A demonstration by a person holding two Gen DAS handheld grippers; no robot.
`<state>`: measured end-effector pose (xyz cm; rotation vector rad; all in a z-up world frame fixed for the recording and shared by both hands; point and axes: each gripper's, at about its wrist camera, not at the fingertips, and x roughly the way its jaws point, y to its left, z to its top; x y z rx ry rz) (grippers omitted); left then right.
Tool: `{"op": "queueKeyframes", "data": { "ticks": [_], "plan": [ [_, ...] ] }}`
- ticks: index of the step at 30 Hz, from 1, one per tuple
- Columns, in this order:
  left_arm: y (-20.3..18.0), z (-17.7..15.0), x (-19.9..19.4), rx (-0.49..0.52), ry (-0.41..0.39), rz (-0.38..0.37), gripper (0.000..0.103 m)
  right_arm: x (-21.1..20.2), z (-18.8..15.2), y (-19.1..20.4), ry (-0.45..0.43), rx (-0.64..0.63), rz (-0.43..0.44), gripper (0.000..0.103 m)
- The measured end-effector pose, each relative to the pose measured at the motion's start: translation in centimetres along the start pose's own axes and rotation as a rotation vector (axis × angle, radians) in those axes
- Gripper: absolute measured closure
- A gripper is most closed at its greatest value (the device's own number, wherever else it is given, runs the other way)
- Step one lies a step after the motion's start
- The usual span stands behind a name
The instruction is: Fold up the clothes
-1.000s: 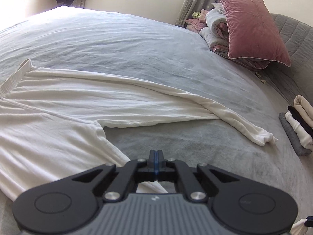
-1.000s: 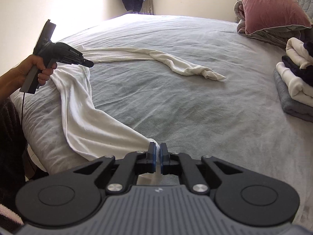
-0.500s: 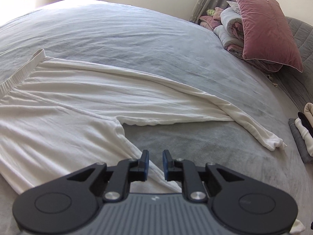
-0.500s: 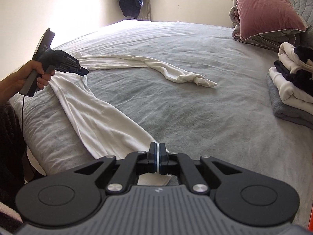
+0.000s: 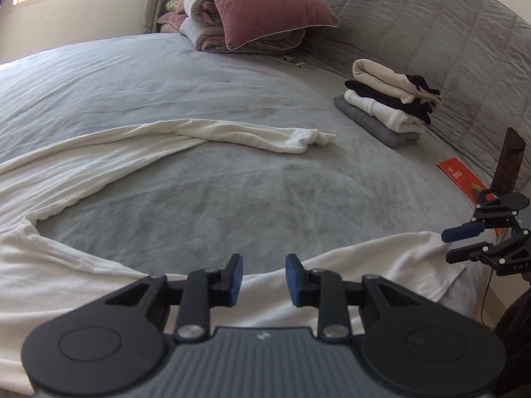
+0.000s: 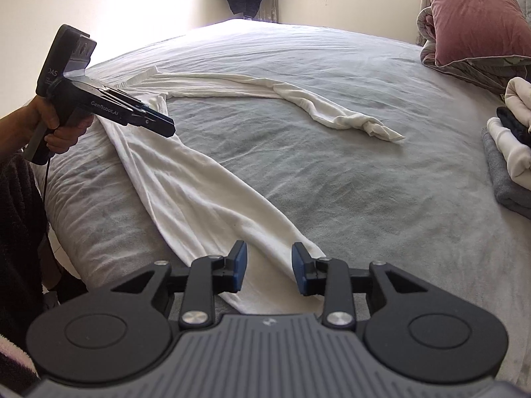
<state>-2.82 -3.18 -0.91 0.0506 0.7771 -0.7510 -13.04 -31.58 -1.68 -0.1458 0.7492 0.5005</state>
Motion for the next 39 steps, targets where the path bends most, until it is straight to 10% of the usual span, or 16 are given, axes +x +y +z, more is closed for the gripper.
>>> {"op": "queueKeyframes", "data": {
  "ticks": [5, 7, 11, 16, 21, 39],
  "plan": [
    [-2.5, -0.9, 1.1, 0.092, 0.047, -0.161, 0.074, 2.1, -0.1, 0.9, 0.047, -0.05, -0.061, 0.075],
    [-3.4, -1.3, 1.7, 0.127, 0.078, -0.172, 0.074, 2.2, -0.1, 1.2, 0.045, -0.071, -0.068, 0.101],
    [-4.3, -1.9, 1.7, 0.2, 0.093, -0.172, 0.099, 0.5, 0.2, 1.1, 0.003, -0.063, -0.013, 0.101],
    [-3.9, -1.9, 0.8, 0.209, 0.097, -0.233, 0.099, -0.6, -0.1, 1.6, 0.027, -0.085, 0.065, 0.101],
    [-3.7, -2.4, 0.7, 0.219, 0.127, -0.237, 0.065, 0.3, -0.8, 3.3, 0.098, -0.139, 0.14, 0.101],
    [-3.5, -2.7, 0.7, 0.22, 0.163, -0.247, 0.064, -0.9, -0.6, -0.7, 0.074, 0.028, 0.086, 0.089]
  ]
}}
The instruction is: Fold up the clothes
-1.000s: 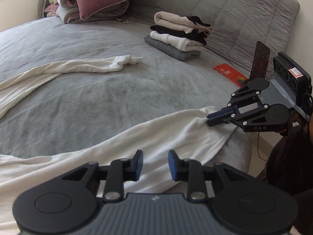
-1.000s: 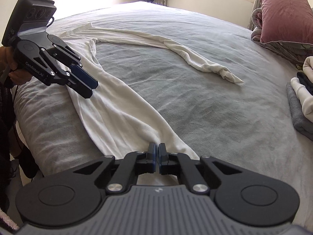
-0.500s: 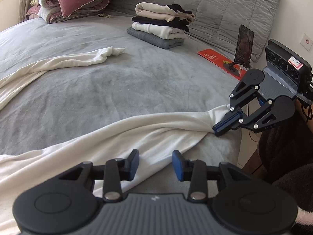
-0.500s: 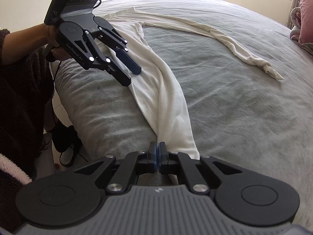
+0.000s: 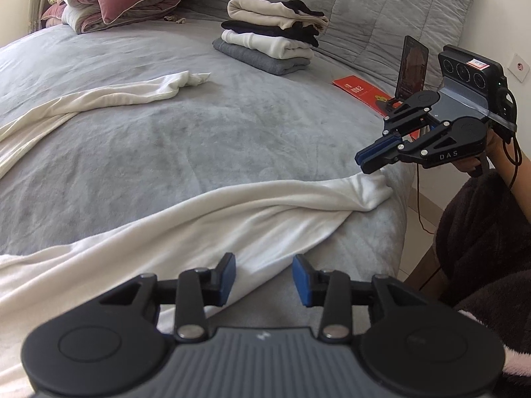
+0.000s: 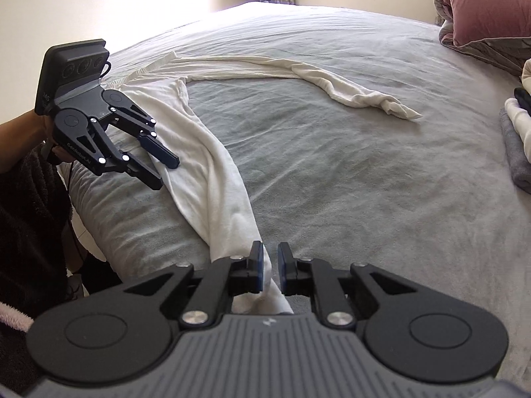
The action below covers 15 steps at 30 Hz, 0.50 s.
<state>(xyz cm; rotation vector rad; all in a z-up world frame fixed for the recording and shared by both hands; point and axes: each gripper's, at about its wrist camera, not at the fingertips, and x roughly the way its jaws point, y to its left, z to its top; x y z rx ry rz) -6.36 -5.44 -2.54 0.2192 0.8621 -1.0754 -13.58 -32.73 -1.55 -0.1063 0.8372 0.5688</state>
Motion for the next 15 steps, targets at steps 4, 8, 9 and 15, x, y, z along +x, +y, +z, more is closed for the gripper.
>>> {"op": "queueKeyframes", "data": {
  "ticks": [4, 8, 9, 15],
  "plan": [
    [0.1, 0.1, 0.1, -0.002, 0.0, -0.001, 0.064, 0.7, -0.4, -0.3, 0.035, 0.005, -0.002, 0.089],
    [0.0, 0.2, 0.2, -0.003, 0.0, 0.003, 0.064, 1.3, -0.7, 0.0, 0.061, -0.007, -0.013, 0.089],
    [0.0, 0.2, 0.2, -0.003, 0.0, 0.003, 0.064, 1.3, -0.6, 0.0, 0.062, -0.01, -0.009, 0.089],
    [0.3, 0.4, 0.0, -0.011, -0.01, 0.011, 0.064, 1.0, -0.6, 0.9, 0.043, -0.068, -0.039, 0.1]
  ]
}}
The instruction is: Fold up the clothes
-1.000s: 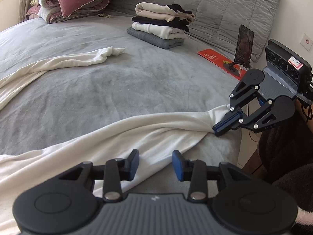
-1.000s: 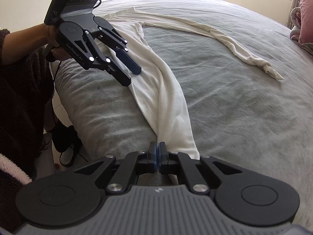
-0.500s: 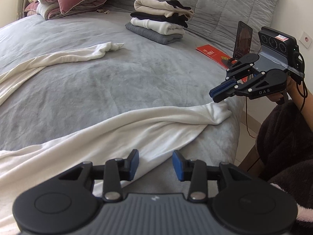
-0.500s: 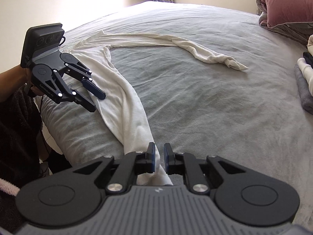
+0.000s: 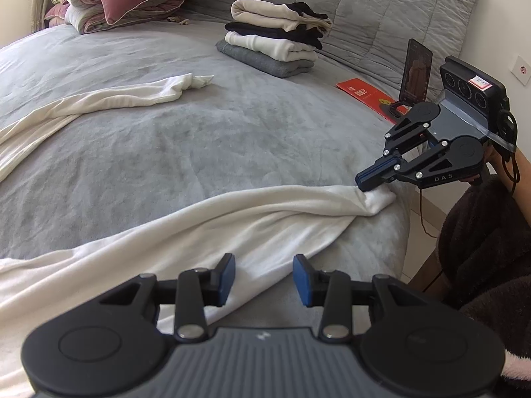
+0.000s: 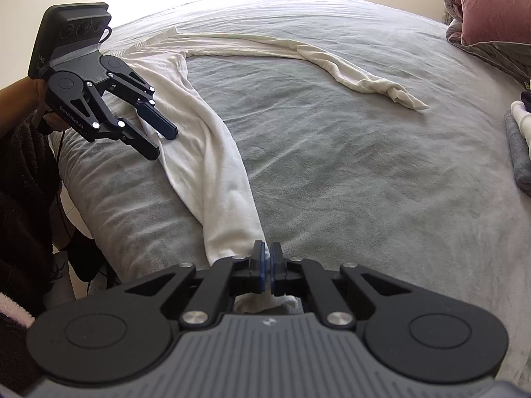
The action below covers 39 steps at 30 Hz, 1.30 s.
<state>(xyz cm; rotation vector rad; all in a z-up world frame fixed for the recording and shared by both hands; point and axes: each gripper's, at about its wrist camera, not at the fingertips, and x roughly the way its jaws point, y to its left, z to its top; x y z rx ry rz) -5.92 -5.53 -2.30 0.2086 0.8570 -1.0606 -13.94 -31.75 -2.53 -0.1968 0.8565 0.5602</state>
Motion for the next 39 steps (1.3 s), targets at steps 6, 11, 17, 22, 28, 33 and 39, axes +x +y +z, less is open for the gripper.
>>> {"op": "queueKeyframes", "data": {
  "ticks": [6, 11, 17, 22, 28, 33, 39],
  "plan": [
    [0.9, 0.3, -1.0, -0.021, -0.035, 0.025, 0.063, -1.3, 0.5, -1.3, -0.078, 0.044, -0.103, 0.101],
    [2.9, 0.9, -2.6, -0.078, -0.079, 0.103, 0.063, -1.8, 1.4, -2.7, -0.14, 0.093, -0.228, 0.102],
    [6.0, 0.9, -3.6, -0.2, -0.087, 0.208, 0.063, -0.8, 1.2, -3.8, -0.079, 0.183, -0.131, 0.087],
    [6.0, 0.7, -3.5, -0.217, -0.091, 0.182, 0.063, -0.5, 0.8, -2.7, -0.057, 0.154, -0.044, 0.062],
    [5.2, 0.8, -3.1, -0.183, -0.078, 0.179, 0.063, -0.1, 0.2, -1.3, -0.005, 0.093, 0.017, 0.064],
    [5.4, 0.8, -2.8, -0.187, -0.063, 0.196, 0.063, 0.1, -0.2, -0.2, 0.017, 0.029, 0.024, 0.094],
    [6.5, 0.8, -3.5, -0.232, -0.079, 0.232, 0.063, -0.7, 0.2, 0.0, -0.035, -0.011, -0.045, 0.1]
  ]
}}
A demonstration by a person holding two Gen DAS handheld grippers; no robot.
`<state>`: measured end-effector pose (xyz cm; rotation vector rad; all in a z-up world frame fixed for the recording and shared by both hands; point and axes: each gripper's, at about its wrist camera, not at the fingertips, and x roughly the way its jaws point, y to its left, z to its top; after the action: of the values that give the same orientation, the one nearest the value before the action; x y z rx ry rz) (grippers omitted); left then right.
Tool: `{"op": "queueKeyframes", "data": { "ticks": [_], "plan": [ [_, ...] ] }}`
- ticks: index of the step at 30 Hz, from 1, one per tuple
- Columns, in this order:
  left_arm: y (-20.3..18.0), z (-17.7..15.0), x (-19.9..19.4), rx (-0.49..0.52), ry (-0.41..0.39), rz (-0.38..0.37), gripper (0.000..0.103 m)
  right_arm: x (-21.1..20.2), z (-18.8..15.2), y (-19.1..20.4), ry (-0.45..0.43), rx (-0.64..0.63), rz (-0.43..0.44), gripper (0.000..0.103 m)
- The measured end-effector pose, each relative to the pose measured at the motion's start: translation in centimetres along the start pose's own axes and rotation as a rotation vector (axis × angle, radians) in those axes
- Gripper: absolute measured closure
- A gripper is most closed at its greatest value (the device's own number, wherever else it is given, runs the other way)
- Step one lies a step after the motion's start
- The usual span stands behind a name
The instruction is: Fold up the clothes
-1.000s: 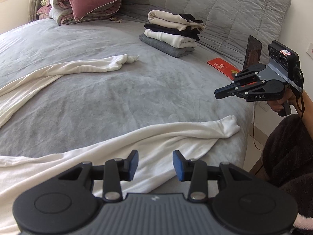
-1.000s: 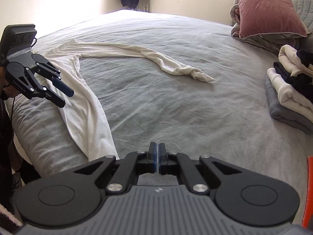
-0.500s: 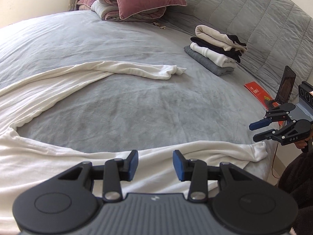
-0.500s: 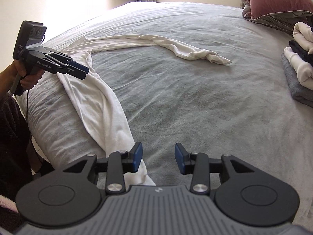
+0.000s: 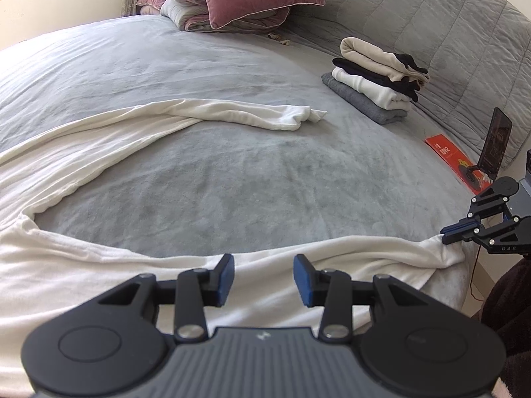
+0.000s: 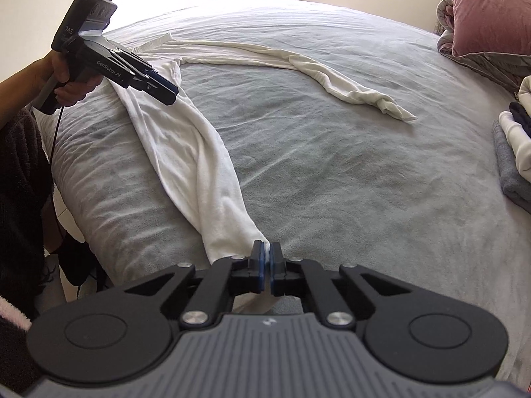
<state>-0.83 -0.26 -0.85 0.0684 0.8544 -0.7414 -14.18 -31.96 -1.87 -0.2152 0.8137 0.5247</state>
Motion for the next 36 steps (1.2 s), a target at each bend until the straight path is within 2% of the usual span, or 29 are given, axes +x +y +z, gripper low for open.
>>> {"op": "queueKeyframes", "data": {
  "ticks": [3, 9, 13, 16, 18, 23, 26, 29, 31, 32, 33, 36],
  "plan": [
    [1.0, 0.3, -0.6, -0.038, -0.018, 0.041, 0.063, -0.8, 0.6, -0.8, -0.056, 0.024, -0.059, 0.101],
    [3.9, 1.4, -2.0, -0.178, -0.085, 0.192, 0.063, -1.6, 2.2, -1.6, -0.164, 0.044, -0.217, 0.102],
    [5.9, 1.7, -1.8, -0.291, -0.068, 0.262, 0.064, -0.7, 2.7, -1.9, -0.169, 0.037, -0.294, 0.102],
    [7.1, 1.8, -1.1, -0.376, -0.026, 0.285, 0.066, 0.3, 2.5, -1.6, -0.12, 0.013, -0.288, 0.102],
    [7.6, 1.7, -0.8, -0.426, -0.007, 0.266, 0.071, 0.9, 2.2, -1.3, -0.09, -0.008, -0.286, 0.102],
    [8.3, 1.6, -0.8, -0.531, 0.027, 0.305, 0.071, 1.5, 1.6, -1.2, -0.053, -0.013, -0.273, 0.102],
    [8.1, 1.8, -0.7, -0.523, 0.022, 0.383, 0.071, 1.7, 1.3, -1.2, -0.04, -0.013, -0.271, 0.102],
    [8.2, 1.8, -0.3, -0.524, 0.021, 0.414, 0.071, 2.0, 1.3, -1.2, -0.034, -0.015, -0.272, 0.102],
    [8.3, 1.7, 0.0, -0.532, 0.016, 0.435, 0.08, 2.1, 1.3, -1.2, -0.032, -0.015, -0.272, 0.102],
    [8.3, 1.7, 0.2, -0.527, 0.013, 0.457, 0.097, 2.1, 1.3, -1.1, -0.03, -0.018, -0.273, 0.102],
    [8.4, 1.6, 0.2, -0.531, 0.001, 0.466, 0.101, 2.2, 1.3, -1.1, -0.028, -0.021, -0.274, 0.102],
    [8.3, 1.7, -0.6, -0.555, -0.064, 0.474, 0.102, 1.8, 1.3, -1.1, -0.038, -0.029, -0.282, 0.102]
  ]
}}
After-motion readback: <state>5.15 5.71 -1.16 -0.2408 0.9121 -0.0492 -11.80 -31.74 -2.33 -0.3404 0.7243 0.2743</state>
